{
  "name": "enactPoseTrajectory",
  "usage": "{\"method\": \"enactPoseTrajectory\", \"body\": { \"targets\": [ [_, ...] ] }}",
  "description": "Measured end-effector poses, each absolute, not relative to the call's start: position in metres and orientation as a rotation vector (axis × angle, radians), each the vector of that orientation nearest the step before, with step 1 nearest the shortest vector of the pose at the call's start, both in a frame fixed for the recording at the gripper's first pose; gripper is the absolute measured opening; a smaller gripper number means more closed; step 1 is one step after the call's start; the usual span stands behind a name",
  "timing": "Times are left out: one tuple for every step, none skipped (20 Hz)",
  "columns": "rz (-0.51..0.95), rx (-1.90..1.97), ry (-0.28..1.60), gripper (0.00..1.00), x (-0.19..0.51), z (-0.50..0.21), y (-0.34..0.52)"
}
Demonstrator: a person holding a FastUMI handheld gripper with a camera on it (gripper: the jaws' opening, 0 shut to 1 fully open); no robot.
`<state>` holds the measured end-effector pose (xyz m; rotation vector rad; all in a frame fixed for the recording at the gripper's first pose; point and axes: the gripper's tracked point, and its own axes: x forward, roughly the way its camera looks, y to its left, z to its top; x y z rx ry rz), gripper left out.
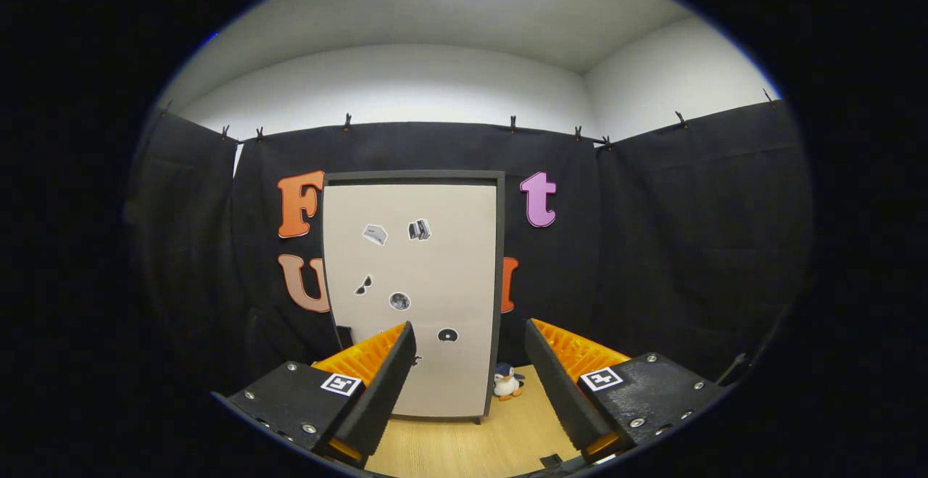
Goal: Open the shoe cabinet door, grab the shoes and put them into the shoe cabinet, then close the shoe cabinet door.
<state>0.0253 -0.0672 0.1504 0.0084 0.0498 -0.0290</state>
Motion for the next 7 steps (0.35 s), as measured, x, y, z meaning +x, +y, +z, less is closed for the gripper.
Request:
{"method": "enactPoseTrajectory", "body": {
  "targets": [
    [-0.026,0.005,0.050,0.94,0.0243,0.1494,-0.0678],
    [-0.022,0.002,0.052,0.94,0.0232,0.1487,-0.0679],
    [-0.019,0.001,0.055,0.94,0.0218,0.1473,-0.0674],
    [-0.014,0.002,0.059,0.94,0.0203,0.1463,-0.0675],
    [-0.008,0.002,0.060,0.94,0.0195,0.1457,-0.0671],
    [-0.006,0.001,0.062,0.94,0.0186,0.1453,-0.0674],
    [-0.006,0.000,0.061,0.94,0.0177,0.1453,-0.0684]
  ]
}}
